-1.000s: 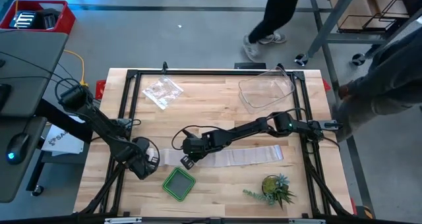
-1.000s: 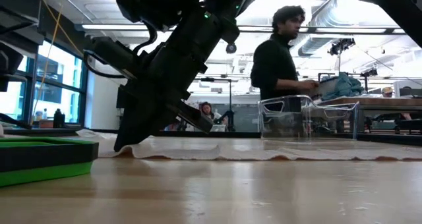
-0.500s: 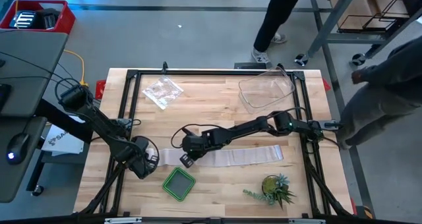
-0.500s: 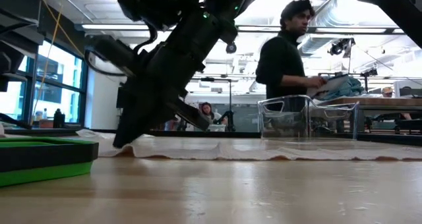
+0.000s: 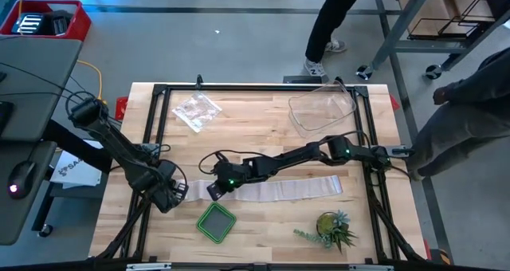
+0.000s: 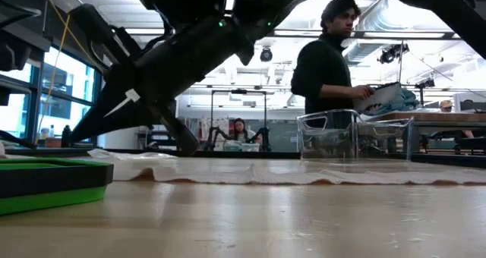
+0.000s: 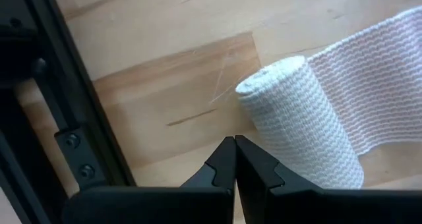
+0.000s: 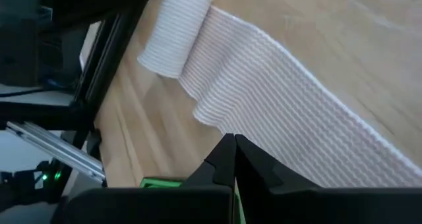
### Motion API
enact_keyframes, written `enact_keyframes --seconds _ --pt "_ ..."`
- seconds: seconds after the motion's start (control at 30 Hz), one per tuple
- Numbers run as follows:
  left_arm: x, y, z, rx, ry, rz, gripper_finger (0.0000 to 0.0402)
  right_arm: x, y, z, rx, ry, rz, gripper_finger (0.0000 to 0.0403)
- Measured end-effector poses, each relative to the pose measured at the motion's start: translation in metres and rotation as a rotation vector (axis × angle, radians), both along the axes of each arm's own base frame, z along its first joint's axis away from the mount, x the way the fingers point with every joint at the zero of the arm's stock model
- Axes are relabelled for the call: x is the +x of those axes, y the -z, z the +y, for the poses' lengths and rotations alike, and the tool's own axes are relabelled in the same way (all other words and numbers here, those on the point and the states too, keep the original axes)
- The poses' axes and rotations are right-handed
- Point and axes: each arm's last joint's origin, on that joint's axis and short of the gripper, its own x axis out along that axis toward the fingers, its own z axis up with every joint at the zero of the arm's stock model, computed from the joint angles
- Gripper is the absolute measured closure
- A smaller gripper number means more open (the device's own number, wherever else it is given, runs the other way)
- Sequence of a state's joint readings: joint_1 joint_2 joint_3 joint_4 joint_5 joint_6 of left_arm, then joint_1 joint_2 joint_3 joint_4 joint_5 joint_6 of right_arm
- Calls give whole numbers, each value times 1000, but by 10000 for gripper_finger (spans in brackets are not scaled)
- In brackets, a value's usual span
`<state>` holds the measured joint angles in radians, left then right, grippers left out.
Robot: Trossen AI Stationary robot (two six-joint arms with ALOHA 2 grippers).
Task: Roll bandage
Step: Roll the white bandage
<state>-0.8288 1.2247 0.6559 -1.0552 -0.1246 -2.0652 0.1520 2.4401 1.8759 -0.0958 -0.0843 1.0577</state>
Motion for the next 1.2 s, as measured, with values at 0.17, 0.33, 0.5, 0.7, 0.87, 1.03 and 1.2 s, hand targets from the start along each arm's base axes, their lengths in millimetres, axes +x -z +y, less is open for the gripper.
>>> enact_keyframes --seconds 0.17,0.33,0.5,0.7,0.87,1.03,1.2 --pt "0 0 0 -3 7 -4 401 2 3 0 20 22 -15 403" --pt "0 0 -1 -7 10 -2 401 11 -5 -3 -14 20 -56 403" --pt "0 0 -2 -15 19 -1 401 12 -14 -10 -121 -56 38 403" --pt "0 1 -3 -49 31 40 401 7 -28 -19 -230 -160 140 403" --pt "4 4 -8 -87 -5 2 401 0 -33 -28 -319 -218 259 403" --pt "6 17 -11 -67 -22 42 401 -12 -62 -46 -389 -248 291 403" --pt "8 17 -11 -57 -68 2 401 -32 -84 -60 -483 -276 396 403"
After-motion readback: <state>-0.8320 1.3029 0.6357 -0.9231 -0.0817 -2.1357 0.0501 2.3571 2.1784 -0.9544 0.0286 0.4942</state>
